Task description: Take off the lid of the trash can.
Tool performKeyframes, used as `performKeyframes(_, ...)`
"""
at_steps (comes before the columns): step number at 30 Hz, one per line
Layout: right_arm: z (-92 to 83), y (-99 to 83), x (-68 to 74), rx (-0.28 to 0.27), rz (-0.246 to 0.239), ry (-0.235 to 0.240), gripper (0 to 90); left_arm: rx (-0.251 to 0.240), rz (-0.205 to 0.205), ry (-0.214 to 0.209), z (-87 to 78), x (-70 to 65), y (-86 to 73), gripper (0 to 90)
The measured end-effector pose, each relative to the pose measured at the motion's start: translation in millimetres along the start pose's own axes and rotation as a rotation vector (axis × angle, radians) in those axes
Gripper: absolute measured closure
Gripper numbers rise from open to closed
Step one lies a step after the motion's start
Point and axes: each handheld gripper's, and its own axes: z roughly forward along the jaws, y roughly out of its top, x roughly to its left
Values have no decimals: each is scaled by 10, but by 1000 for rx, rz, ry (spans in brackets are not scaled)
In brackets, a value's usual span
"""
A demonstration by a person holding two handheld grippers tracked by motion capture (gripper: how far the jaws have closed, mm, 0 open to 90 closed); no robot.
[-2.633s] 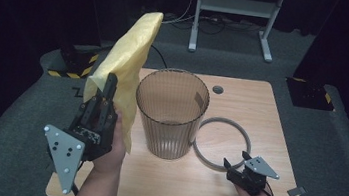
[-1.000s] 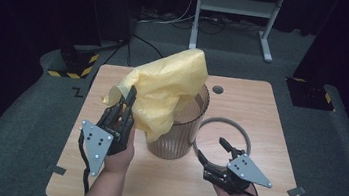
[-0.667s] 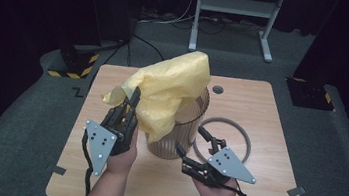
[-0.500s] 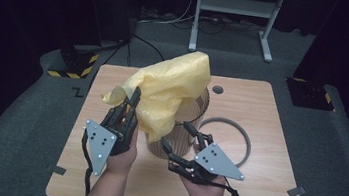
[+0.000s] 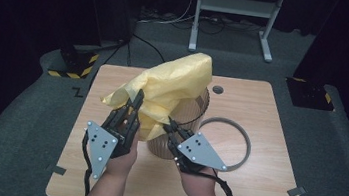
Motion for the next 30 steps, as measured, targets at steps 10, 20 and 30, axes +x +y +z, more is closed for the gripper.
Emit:
performKeyframes(10, -31, 47, -422, -7, 7, -133, 892, 11, -16, 61, -211, 83, -99, 545)
performKeyframes(20, -11, -70, -611, 20, 27, -176, 890, 129, -82, 111, -367, 267, -408, 365)
performKeyframes(30, -11, -103, -624, 29, 31, -180, 885, 179, -107, 15, -249, 120, -611, 181)
